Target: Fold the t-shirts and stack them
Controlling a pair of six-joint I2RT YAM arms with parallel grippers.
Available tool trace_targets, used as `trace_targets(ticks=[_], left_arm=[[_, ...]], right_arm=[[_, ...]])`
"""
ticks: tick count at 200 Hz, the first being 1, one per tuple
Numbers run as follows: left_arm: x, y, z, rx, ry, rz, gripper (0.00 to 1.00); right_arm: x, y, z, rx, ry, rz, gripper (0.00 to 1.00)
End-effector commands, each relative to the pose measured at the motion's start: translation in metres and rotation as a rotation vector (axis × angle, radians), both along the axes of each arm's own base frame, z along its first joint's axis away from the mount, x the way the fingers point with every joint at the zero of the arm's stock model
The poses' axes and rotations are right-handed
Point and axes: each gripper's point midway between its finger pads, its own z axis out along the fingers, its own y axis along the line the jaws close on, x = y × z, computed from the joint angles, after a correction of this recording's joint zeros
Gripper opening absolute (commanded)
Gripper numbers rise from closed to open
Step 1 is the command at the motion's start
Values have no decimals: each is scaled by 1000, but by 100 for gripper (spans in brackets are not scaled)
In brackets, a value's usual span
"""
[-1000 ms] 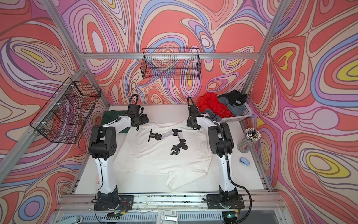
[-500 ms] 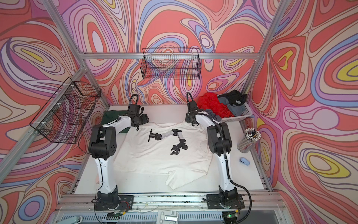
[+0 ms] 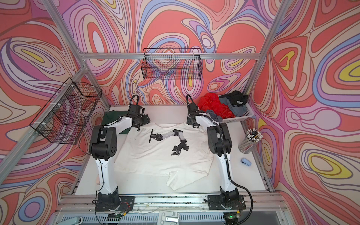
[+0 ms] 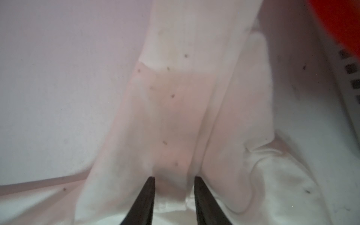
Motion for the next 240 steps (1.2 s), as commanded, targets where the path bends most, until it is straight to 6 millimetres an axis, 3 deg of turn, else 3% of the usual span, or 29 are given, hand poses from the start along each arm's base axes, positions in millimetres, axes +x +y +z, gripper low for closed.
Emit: trace_targets(ticks=[1,50,123,152,187,210,240], left_arm=[[1,3,7,-11,-2,9,76],[1,3,10,-12,-9,6,76],[1,3,10,-11,-9,7,76],[1,4,16,-7,-19,8,76],[-2,6,28,-7,-45,11,76],[-5,8,37,0,-66,18,74],[-8,11,40,7,-72,28,73]], right_arm=[[-3,3,-14,-10,30,10,36],[-2,5,-23,-6,40,16,31],[7,2,2,-9,-36,-1,3],[8,-2,18,-27,-60,-13,0],[7,-8,51,-30,-112,-42,0],[2,-11,72,-25,-142,-53,0],[-11,-9,86,-11,-150,-51,0]])
